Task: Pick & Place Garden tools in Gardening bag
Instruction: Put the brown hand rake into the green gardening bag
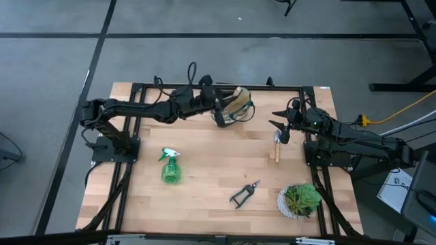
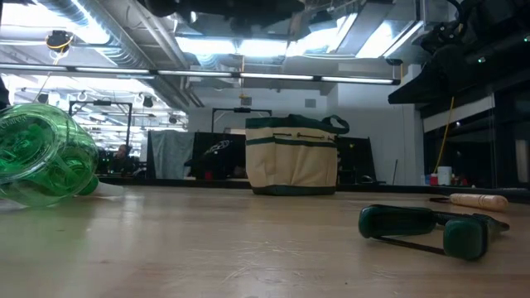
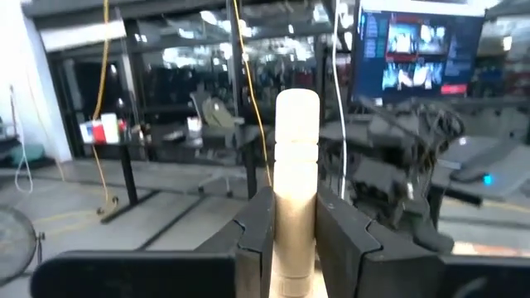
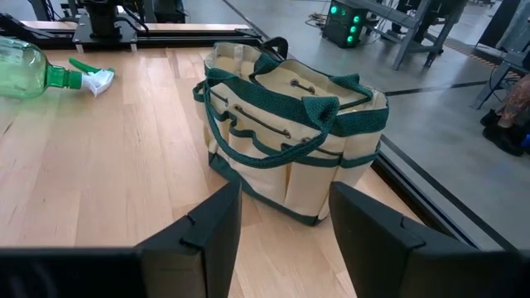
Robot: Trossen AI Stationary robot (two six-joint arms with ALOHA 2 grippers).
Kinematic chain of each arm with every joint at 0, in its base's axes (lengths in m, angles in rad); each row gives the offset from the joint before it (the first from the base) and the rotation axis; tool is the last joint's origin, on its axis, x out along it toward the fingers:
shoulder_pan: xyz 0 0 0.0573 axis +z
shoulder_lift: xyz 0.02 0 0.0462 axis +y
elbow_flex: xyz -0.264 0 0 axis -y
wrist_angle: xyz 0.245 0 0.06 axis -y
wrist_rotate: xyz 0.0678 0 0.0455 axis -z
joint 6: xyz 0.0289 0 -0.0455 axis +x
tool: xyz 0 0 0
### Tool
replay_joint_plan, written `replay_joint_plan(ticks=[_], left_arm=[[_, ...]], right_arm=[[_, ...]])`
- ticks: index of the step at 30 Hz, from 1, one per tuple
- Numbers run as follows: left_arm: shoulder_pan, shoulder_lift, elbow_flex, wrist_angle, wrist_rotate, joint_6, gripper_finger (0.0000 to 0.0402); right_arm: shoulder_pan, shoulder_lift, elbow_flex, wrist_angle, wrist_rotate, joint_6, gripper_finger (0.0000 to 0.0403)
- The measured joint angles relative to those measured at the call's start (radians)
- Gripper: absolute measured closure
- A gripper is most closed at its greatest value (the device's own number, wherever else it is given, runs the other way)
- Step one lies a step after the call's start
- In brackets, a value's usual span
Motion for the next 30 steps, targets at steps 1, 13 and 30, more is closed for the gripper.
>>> replay_joint_plan(ticks=[1,13,30], left_arm=[[-0.001,0.005,0.000,0.020,0.000,0.000,0.0342],[0.009,0.105,0.000,0.231,-0.008,0.018,0.0342],[0.050,0.148,0.000,0.266,-0.026,0.004,0.0342]], right_arm=[[0.000,0.000,0.000,0.000,0.000,0.000,0.0217],[0.000,0.000,0.000,0.000,0.000,0.000,0.0217],[0.000,0.000,0.000,0.000,0.000,0.000,0.0217]])
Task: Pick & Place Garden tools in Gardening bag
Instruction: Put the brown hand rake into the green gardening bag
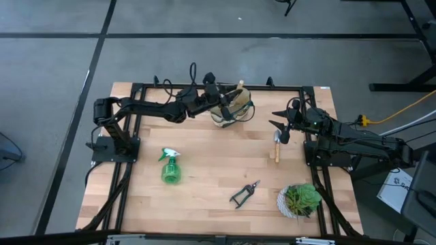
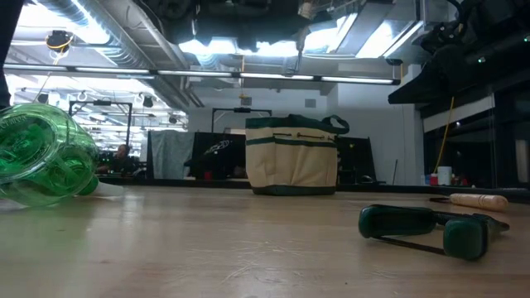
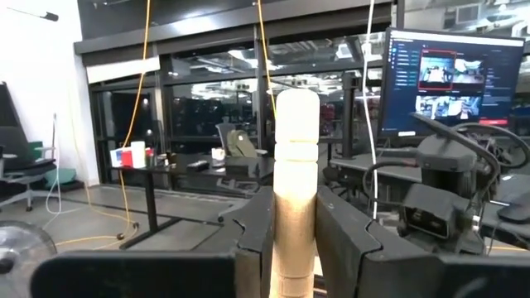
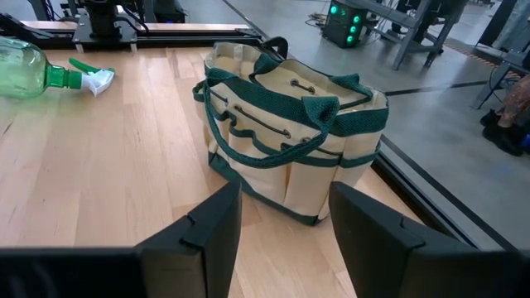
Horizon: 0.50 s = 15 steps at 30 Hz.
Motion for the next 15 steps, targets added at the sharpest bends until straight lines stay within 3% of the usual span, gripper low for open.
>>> replay_joint_plan(ticks=[6,12,15], left_arm=[[-0.002,0.019,0.049,-0.047,0.001,0.009,0.0342],[-0.005,0.021,0.191,-0.264,0.001,0.048,0.0341],[-0.005,0.021,0.216,-0.284,-0.008,0.048,0.0339]], right_arm=[[0.000,0.000,0.000,0.000,0.000,0.000,0.0217],[0.000,0.000,0.000,0.000,0.000,0.000,0.0217],[0.000,0.000,0.000,0.000,0.000,0.000,0.0217]])
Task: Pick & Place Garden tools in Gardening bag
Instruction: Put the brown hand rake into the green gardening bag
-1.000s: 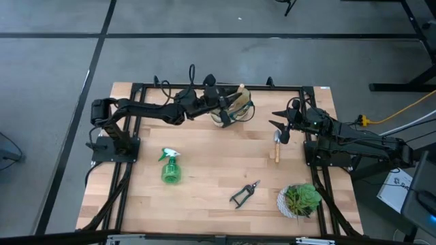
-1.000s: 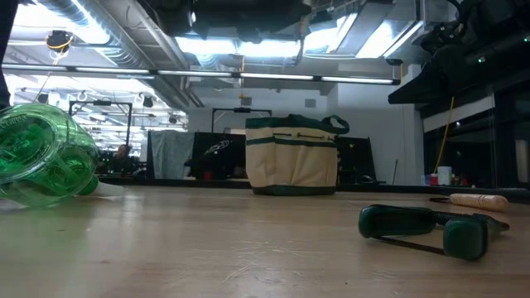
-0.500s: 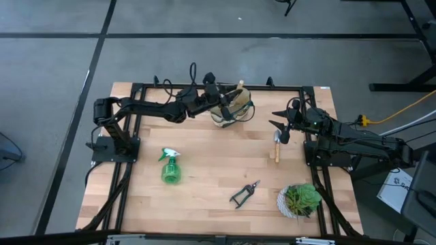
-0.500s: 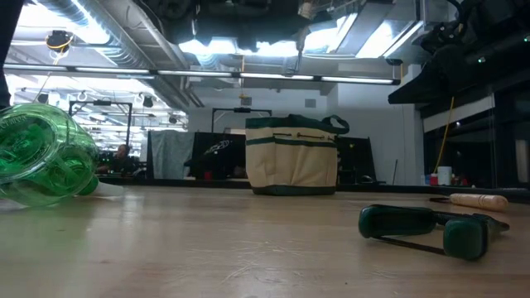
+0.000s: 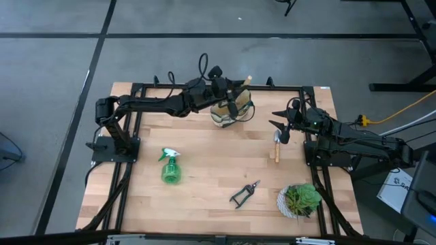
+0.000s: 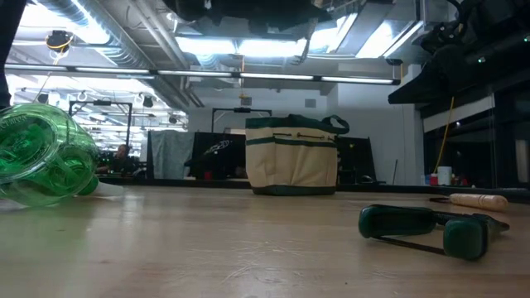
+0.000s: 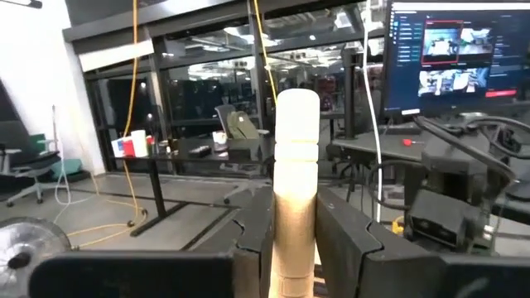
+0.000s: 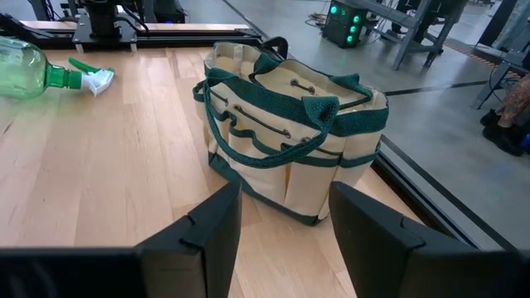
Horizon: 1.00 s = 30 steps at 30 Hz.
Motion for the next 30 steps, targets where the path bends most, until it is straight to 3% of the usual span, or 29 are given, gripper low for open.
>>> replay_joint_plan(ticks=[16,24,30], left_arm=[[0.006,0.140,0.002,0.056,0.040,0.014,0.0339],[0.027,0.145,0.002,0.045,0.040,0.030,0.0339],[0.026,0.144,0.002,-0.057,0.024,0.035,0.0339]], right_arm=[[0.000,0.000,0.000,0.000,0.000,0.000,0.0217],[0.000,0.000,0.000,0.000,0.000,0.000,0.0217],[0.000,0.000,0.000,0.000,0.000,0.000,0.0217]])
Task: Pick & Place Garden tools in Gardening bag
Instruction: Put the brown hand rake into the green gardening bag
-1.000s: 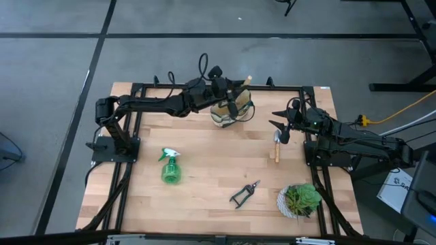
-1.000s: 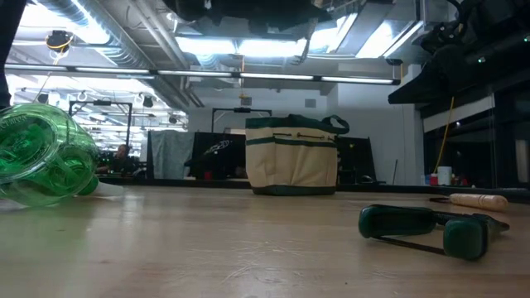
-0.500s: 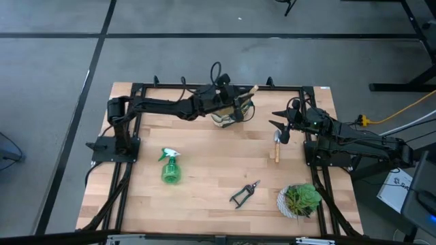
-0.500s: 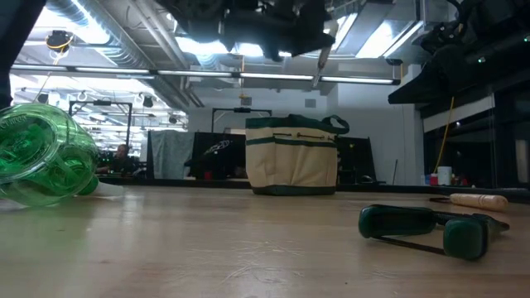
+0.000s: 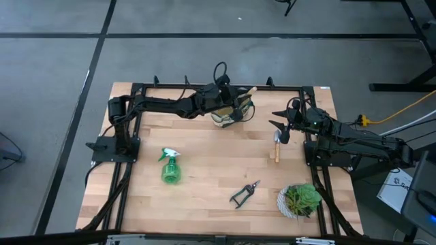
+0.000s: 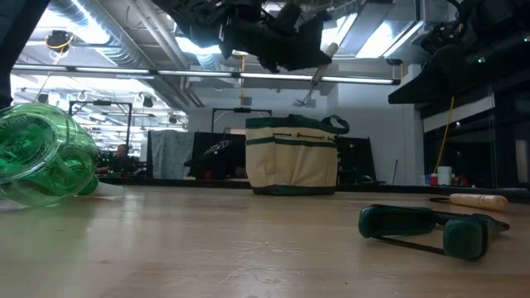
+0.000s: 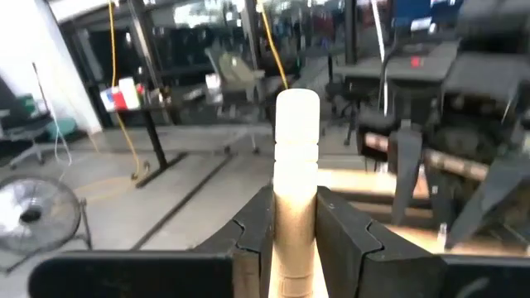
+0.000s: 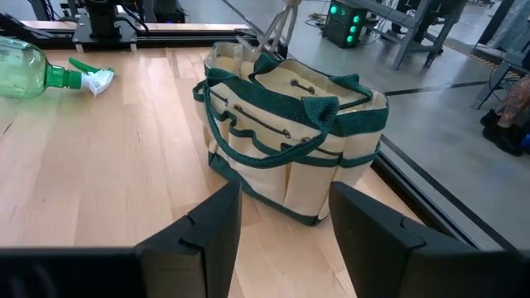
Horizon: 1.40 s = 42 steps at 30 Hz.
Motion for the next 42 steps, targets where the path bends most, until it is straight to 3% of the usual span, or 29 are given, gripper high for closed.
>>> replay_joint_plan(ticks=[8,19,37,42], left_arm=[[0.000,0.000,0.000,-0.039,-0.028,-0.025,0.0339],[0.002,0.000,0.000,-0.163,-0.141,-0.058,0.0339],[0.032,0.000,0.000,-0.316,-0.137,-0.201,0.0338],[0.021,0.002,0.000,-0.261,-0.112,-0.193,0.0338]], right_arm=[[0.000,0.000,0.000,0.000,0.000,0.000,0.0217],[0.000,0.000,0.000,0.000,0.000,0.000,0.0217],[0.000,0.000,0.000,0.000,0.000,0.000,0.0217],[0.000,0.000,0.000,0.000,0.000,0.000,0.0217]])
